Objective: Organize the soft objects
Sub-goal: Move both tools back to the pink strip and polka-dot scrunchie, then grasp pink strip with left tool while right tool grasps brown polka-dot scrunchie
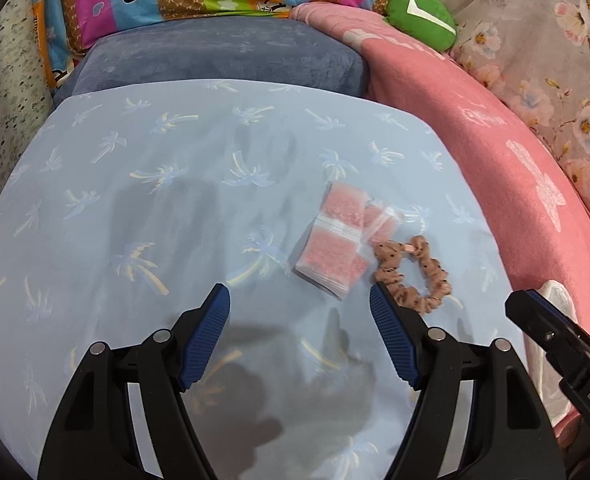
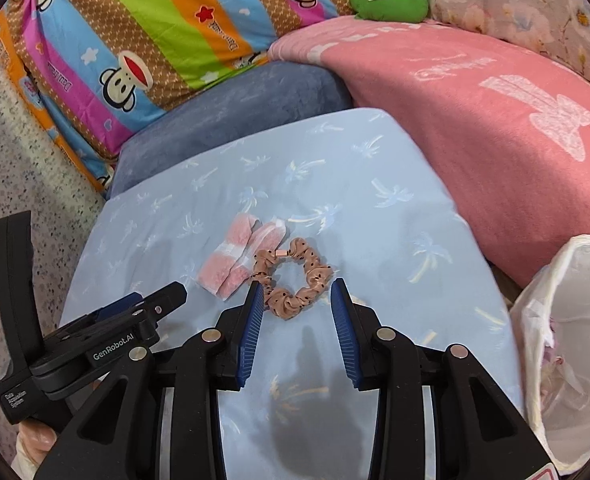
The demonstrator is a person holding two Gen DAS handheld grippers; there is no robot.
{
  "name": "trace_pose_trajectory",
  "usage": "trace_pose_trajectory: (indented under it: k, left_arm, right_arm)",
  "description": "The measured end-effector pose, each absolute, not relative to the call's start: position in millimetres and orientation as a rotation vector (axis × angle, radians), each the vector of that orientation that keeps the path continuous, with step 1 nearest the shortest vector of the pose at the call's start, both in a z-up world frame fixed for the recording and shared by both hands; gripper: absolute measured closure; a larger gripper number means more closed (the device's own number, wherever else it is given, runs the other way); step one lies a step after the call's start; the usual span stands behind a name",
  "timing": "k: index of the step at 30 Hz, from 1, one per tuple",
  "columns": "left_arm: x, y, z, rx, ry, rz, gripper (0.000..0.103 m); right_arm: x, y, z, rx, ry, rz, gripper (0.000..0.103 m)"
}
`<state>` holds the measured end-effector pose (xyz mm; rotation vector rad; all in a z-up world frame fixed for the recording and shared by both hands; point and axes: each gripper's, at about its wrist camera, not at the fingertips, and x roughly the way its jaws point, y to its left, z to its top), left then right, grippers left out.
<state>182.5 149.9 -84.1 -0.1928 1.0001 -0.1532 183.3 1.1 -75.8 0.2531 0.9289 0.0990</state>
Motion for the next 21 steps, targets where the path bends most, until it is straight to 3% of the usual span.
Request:
trace_pose_trajectory:
  k: [21]
  left_arm:
    - [219.0,126.6,-114.8,-0.101,1.014,-0.196,0.033]
  right_arm:
    - [239.2,10.0,-143.1,0.244,1.027,0.053,0.068]
